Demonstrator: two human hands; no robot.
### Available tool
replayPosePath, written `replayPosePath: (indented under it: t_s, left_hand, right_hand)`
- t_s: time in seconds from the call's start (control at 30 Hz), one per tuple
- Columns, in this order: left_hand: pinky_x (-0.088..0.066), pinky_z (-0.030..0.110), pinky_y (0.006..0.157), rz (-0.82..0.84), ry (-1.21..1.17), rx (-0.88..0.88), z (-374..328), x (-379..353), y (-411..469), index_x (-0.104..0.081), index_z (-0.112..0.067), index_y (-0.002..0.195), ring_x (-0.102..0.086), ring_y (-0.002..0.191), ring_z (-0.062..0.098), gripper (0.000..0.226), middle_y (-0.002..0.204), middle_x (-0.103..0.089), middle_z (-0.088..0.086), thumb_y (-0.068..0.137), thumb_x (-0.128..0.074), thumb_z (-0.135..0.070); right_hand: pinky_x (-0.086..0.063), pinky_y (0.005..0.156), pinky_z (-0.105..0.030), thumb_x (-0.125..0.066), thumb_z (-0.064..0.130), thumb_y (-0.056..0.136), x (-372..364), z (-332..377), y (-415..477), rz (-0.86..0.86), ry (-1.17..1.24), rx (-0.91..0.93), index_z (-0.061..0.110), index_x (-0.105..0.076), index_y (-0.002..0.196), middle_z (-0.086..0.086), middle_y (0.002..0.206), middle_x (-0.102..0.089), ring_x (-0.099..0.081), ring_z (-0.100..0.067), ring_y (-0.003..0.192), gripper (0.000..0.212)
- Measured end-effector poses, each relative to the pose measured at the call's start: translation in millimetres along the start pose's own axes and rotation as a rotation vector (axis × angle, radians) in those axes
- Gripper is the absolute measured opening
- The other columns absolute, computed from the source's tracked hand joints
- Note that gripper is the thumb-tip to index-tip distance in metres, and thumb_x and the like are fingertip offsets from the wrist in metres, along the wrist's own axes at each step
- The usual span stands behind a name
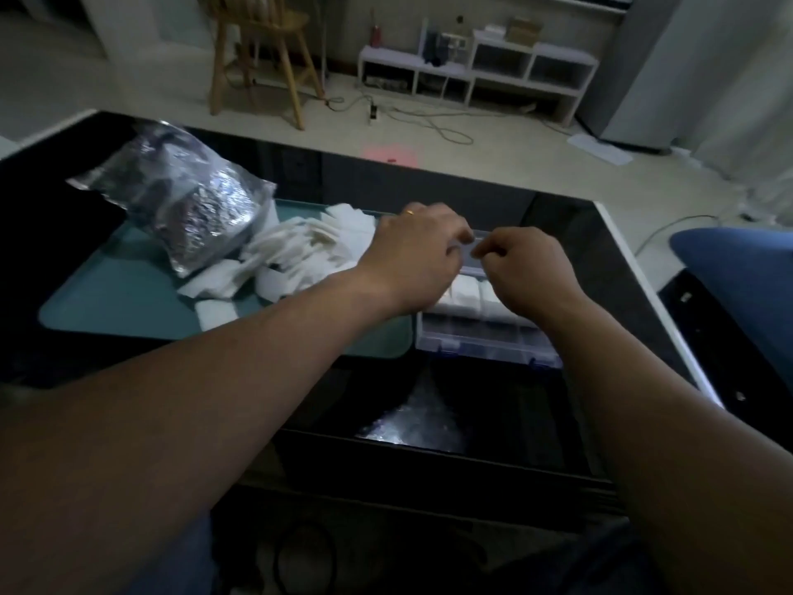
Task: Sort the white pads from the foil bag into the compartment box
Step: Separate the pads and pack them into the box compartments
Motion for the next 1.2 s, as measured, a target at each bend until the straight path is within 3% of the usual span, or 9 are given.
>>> replayPosePath:
  t_s: [0.13,0.23,0.4,0.57,0.67,0.87,1.0,1.07,1.2]
  left_hand:
    - [-0.046,0.047,0.097,-0.178,-0.070,0.088,50,50,-25,-0.072,-0.028,0.108,-0.056,0.113,0.023,0.036,0.116,-0.065,-0.004,0.087,-0.047,-0.014]
    - [-0.049,0.037,0.091,-0.241,-0.112,0.221,96,74,-50,-0.072,-0.020,0.108,-0.060,0.101,0.021,0.032,0.106,-0.061,0.001,0.091,-0.049,-0.005]
    - [-0.047,0.033,0.082,-0.193,-0.084,0.357,145,86,-87,-0.067,-0.019,0.110,-0.059,0.093,0.020,0.022,0.107,-0.062,0.003,0.094,-0.054,-0.009]
    - [-0.050,0.039,0.086,-0.090,-0.106,0.307,147,84,-100,-0.065,-0.021,0.111,-0.056,0.090,0.015,0.019,0.109,-0.059,-0.001,0.095,-0.058,-0.015]
    - [-0.052,0.040,0.087,-0.069,-0.156,0.282,139,84,-97,-0.064,-0.024,0.112,-0.058,0.092,0.014,0.017,0.112,-0.059,-0.003,0.097,-0.056,-0.019]
    - [-0.052,0.040,0.089,-0.014,-0.156,0.280,133,82,-103,-0.065,-0.024,0.115,-0.061,0.096,0.015,0.020,0.110,-0.062,-0.004,0.097,-0.056,-0.022]
    - [-0.053,0.038,0.089,-0.010,-0.209,0.332,128,80,-104,-0.066,-0.022,0.115,-0.062,0.091,0.013,0.019,0.101,-0.066,-0.008,0.097,-0.059,-0.022]
    - [-0.056,0.039,0.087,-0.007,-0.346,0.402,122,76,-99,-0.064,-0.024,0.116,-0.067,0.087,0.014,0.019,0.095,-0.068,-0.008,0.097,-0.061,-0.026]
    - [-0.061,0.044,0.083,0.060,-1.112,0.629,94,57,-92,-0.052,-0.030,0.134,-0.070,0.088,0.023,0.033,0.108,-0.068,0.011,0.102,-0.058,-0.038]
  right_hand:
    - [-0.046,0.076,-0.029,-0.057,0.017,0.097,-18,54,-2,0.114,0.077,0.147,0.024,-0.080,0.108,0.003,0.108,-0.077,-0.064,-0.015,0.086,0.027]
    - [-0.040,0.077,-0.024,-0.061,0.021,0.098,-38,84,-1,0.255,0.128,0.203,0.022,-0.079,0.113,0.005,0.109,-0.075,-0.062,-0.011,0.089,0.023]
    - [-0.049,0.083,-0.034,-0.069,0.030,0.095,-58,107,4,0.344,0.076,0.102,0.020,-0.068,0.114,-0.002,0.115,-0.072,-0.064,-0.020,0.099,0.021]
    - [-0.051,0.079,-0.038,-0.085,0.053,0.079,-66,116,-13,0.524,-0.069,0.036,0.022,-0.051,0.115,-0.001,0.112,-0.061,-0.062,-0.023,0.096,0.058]
    - [-0.050,0.078,-0.039,-0.081,0.050,0.081,-84,120,-30,0.446,-0.210,0.079,0.020,-0.047,0.117,-0.006,0.117,-0.059,-0.062,-0.029,0.099,0.058]
    - [-0.040,0.066,-0.036,-0.058,0.025,0.094,-91,109,-34,0.276,-0.225,0.160,0.016,-0.051,0.099,-0.010,0.101,-0.066,-0.060,-0.034,0.085,0.012]
    - [-0.040,0.059,-0.038,-0.057,0.025,0.095,-76,98,-29,0.211,-0.052,0.088,0.013,-0.052,0.080,-0.005,0.075,-0.062,-0.060,-0.033,0.075,0.019]
    - [-0.041,0.058,-0.035,-0.058,0.024,0.094,-63,101,-25,0.144,0.072,0.059,0.012,-0.053,0.077,-0.004,0.070,-0.059,-0.057,-0.027,0.068,0.021]
    - [-0.041,0.056,-0.033,-0.060,0.030,0.095,-49,132,-31,0.055,0.214,0.104,0.017,-0.057,0.076,0.002,0.068,-0.061,-0.057,-0.017,0.065,0.023]
Point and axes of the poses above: each hand's wrist, its own y-axis towards the middle knuckle, its own x-axis out of the back of the hand, z = x × y, the point moved 1 cm from there along y, towards the middle knuckle
